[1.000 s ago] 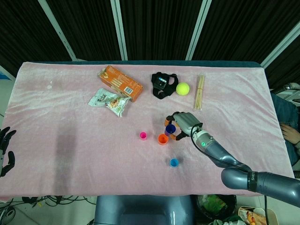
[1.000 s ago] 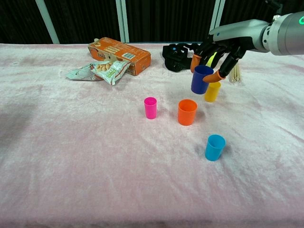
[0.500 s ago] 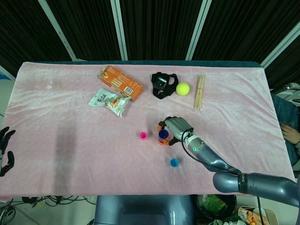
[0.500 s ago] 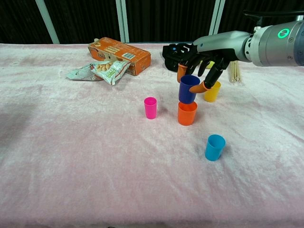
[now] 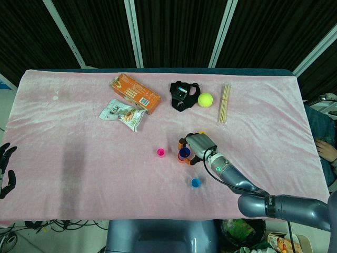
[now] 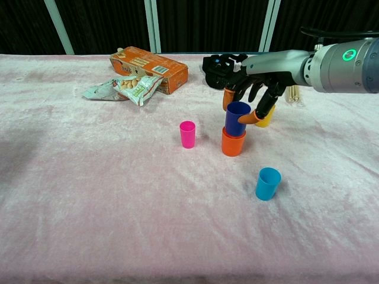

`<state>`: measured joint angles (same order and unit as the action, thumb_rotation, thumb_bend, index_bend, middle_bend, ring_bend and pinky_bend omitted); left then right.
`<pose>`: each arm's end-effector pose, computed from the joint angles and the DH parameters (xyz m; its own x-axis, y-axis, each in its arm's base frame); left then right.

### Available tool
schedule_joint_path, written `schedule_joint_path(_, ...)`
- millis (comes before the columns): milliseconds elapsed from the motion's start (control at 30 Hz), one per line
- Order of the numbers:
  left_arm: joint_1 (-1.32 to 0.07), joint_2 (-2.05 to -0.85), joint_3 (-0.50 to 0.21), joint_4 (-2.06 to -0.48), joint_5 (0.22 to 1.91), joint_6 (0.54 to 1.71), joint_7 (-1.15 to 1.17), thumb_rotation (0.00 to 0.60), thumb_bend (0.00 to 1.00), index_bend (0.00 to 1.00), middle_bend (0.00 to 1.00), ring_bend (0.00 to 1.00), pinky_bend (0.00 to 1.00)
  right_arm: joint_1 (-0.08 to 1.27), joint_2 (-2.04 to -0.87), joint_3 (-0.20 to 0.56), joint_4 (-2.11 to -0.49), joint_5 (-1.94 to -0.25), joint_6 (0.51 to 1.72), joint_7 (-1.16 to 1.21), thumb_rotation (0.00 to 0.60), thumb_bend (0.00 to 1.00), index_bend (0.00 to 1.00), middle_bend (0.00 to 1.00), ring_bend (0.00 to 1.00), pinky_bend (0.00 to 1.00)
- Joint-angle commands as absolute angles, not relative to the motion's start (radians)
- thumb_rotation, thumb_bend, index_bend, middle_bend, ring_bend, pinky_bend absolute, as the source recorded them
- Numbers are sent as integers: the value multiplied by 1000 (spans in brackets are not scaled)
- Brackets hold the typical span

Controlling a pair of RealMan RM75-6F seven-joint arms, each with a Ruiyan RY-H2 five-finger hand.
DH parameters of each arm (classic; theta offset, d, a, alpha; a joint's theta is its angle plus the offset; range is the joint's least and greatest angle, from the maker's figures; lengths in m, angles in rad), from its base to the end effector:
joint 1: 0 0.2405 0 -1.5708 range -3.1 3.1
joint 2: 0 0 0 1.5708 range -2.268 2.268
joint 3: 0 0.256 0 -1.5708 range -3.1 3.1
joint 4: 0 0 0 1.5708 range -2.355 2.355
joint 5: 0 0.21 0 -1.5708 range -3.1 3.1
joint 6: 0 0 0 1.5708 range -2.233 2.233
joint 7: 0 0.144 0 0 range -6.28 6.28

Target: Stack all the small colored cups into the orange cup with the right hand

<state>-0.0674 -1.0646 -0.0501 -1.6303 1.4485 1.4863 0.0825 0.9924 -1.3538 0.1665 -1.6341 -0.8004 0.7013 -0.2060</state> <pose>-0.3210 0.1754 0.1783 0.4970 0.0101 0.8677 0.8660 0.0575 -0.4967 -0.0966 -0.3664 0.0044 0.3397 -0.5209 0.7831 -0.9200 -0.3573 0.1614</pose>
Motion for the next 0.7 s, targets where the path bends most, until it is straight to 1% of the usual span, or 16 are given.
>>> schedule_joint_path(33, -67, -1065, -51, -1630, 1448, 1487, 82, 600, 700, 109, 44, 0, 0, 992, -1357, 165, -1631, -803, 700, -200, 600, 297, 488, 385, 197, 207)
schedule_joint_path(467, -67, -1064, -52, -1630, 1445, 1486, 81, 600, 700, 109, 44, 0, 0, 988, -1386, 150, -1599, -815, 698, -185, 600, 296, 483, 372, 196, 207)
schedule_joint_path(500, -67, -1064, -52, -1630, 1445, 1486, 81, 600, 700, 109, 44, 0, 0, 987, -1388, 149, -1597, -818, 699, -184, 600, 295, 456, 357, 194, 207)
schedule_joint_path(567, -67, -1064, -52, -1629, 1446, 1486, 81, 600, 700, 109, 44, 0, 0, 985, -1391, 144, -1594, -825, 700, -185, 600, 284, 363, 299, 186, 207)
schedule_joint_path(633, -67, -1064, -52, -1629, 1446, 1487, 82, 600, 700, 109, 44, 0, 0, 985, -1392, 136, -1590, -829, 695, -190, 600, 264, 238, 203, 163, 206)
schedule_joint_path(700, -66, -1064, -52, -1629, 1445, 1488, 83, 600, 701, 109, 44, 0, 0, 989, -1389, 127, -1589, -827, 686, -200, 600, 241, 152, 124, 137, 205)
